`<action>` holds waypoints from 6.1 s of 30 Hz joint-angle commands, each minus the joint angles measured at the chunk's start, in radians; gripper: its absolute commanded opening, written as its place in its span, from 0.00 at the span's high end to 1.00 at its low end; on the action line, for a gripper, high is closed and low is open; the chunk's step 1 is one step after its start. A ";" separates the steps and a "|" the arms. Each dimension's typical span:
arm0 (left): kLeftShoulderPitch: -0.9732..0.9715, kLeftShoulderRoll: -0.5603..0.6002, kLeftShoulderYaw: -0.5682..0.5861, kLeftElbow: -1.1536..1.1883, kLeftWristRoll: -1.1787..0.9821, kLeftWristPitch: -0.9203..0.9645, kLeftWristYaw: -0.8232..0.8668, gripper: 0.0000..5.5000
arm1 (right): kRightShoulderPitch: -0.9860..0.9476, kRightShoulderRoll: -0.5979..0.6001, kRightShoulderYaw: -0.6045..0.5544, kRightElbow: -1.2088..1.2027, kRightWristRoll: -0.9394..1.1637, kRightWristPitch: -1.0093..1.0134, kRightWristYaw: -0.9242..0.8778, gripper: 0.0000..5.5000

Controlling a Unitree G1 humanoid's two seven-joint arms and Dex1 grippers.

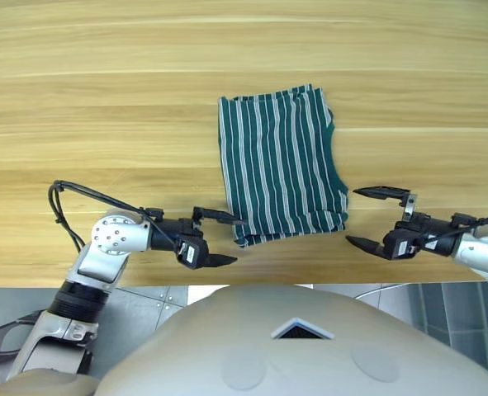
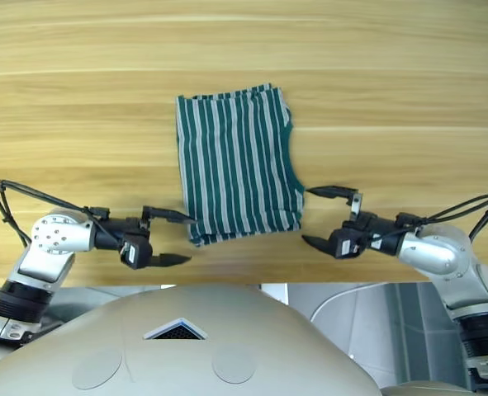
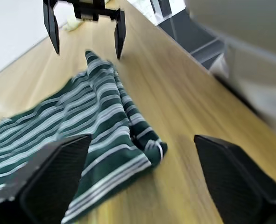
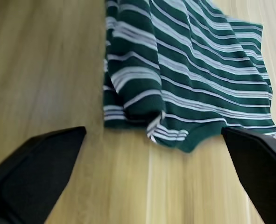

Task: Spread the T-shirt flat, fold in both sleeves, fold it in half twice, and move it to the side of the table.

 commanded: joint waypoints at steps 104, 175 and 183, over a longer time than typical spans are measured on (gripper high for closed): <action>-0.336 -0.112 0.067 0.431 -0.312 0.053 0.092 0.96 | -0.256 0.162 0.015 -0.001 0.086 0.206 -0.040 1.00; -0.757 -0.397 0.461 1.132 -0.219 -0.268 -0.271 1.00 | -0.853 0.627 0.035 0.554 -0.046 0.164 -0.270 0.42; -0.777 -0.353 0.349 1.182 -0.081 -0.368 -0.091 1.00 | -0.907 0.603 0.229 0.543 -0.254 0.147 -0.241 0.64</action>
